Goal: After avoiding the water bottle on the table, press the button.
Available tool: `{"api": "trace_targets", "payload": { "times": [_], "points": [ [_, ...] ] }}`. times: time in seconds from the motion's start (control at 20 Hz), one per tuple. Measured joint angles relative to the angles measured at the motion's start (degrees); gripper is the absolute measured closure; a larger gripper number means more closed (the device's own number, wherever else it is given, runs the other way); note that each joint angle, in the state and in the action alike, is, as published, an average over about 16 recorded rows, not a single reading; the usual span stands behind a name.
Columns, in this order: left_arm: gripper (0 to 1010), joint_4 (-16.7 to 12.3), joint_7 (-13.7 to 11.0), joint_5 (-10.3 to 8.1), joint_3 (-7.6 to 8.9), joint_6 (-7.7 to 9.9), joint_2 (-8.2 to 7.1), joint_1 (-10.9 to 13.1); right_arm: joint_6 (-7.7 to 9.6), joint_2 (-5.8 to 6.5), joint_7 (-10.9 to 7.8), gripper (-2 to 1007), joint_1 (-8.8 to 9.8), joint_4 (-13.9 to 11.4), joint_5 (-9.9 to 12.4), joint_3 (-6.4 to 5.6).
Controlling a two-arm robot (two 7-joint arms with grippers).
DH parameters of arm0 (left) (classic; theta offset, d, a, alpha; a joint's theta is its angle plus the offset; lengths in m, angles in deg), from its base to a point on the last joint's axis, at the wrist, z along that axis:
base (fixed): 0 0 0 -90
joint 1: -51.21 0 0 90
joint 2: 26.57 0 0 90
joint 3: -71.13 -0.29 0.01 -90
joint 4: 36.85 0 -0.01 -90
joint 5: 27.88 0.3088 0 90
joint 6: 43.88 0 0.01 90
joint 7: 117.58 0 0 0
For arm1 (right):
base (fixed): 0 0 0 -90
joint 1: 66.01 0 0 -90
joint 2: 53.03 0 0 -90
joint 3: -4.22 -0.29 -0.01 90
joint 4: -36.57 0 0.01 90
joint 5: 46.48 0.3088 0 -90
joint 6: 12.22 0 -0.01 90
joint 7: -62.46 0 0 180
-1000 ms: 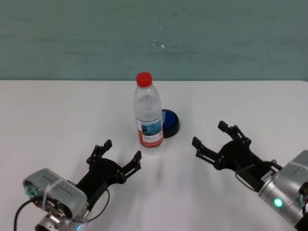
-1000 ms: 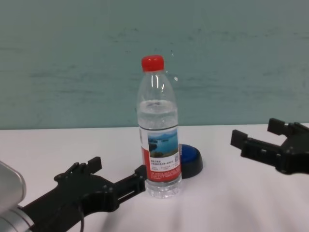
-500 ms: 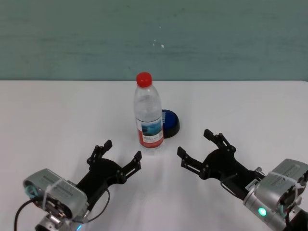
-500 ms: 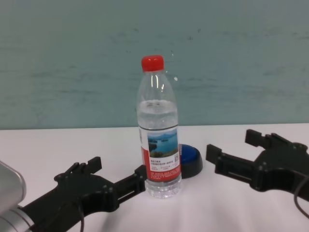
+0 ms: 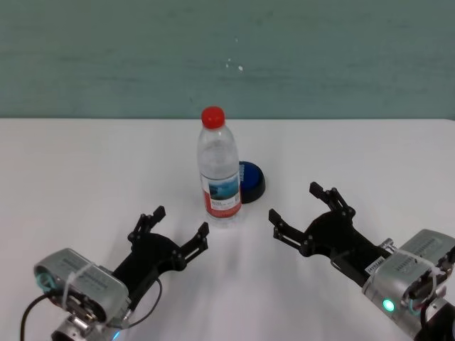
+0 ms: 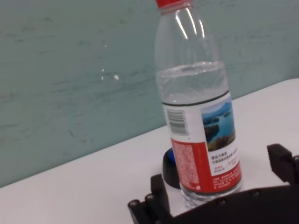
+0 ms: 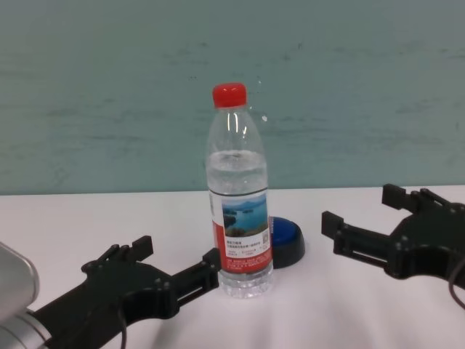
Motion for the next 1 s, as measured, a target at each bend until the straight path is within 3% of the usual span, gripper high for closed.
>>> {"api": "trace_targets", "payload": {
  "times": [0.3, 0.7, 1.0],
  "points": [
    [10, 0.0, 0.0, 0.00, 0.00, 0.00, 0.00, 0.0, -0.01, -0.23, -0.28, 2, -0.40, 0.9, -0.7, -0.04],
    [10, 0.0, 0.0, 0.00, 0.00, 0.00, 0.00, 0.0, 0.04, -0.66, -1.84, 2, -0.92, 3.9, 0.2, -0.37],
    [10, 0.0, 0.0, 0.00, 0.00, 0.00, 0.00, 0.0, -0.83, -0.85, -2.97, 2, -0.94, 6.0, 1.5, -1.06]
  ]
}}
